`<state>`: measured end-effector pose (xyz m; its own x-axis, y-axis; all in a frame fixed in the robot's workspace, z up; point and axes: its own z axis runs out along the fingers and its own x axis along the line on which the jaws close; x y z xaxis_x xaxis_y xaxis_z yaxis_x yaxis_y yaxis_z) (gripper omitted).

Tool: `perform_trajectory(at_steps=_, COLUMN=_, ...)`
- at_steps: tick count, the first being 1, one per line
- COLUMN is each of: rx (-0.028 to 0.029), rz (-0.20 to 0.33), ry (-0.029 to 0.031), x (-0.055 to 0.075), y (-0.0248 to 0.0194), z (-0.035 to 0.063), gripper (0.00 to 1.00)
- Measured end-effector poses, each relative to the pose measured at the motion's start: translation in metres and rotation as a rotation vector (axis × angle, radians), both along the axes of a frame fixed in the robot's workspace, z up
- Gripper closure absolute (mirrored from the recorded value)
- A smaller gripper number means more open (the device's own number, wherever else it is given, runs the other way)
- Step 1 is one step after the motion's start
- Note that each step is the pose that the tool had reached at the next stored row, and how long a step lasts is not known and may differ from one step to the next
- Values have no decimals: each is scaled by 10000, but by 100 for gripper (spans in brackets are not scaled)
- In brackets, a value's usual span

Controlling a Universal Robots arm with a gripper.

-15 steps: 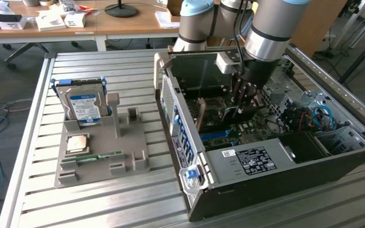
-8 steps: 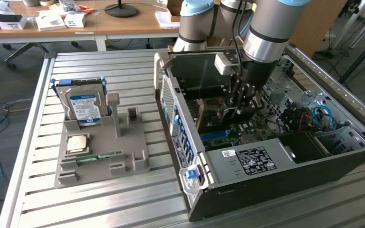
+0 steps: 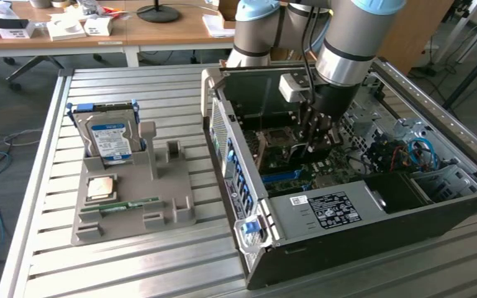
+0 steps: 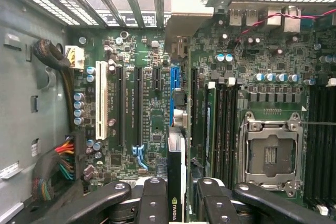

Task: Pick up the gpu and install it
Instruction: 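Insert the gpu into the slot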

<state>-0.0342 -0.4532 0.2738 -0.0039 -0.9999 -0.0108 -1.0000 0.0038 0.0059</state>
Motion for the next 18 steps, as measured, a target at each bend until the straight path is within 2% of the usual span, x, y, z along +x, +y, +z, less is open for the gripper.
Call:
perform_trajectory(at_steps=12, rx=1, rz=0, ry=0, x=-116, y=1, z=-2, gripper=73)
perform_trajectory(at_steps=18, rx=0, rz=0, ry=-1, x=-119, y=0, z=-3, gripper=73)
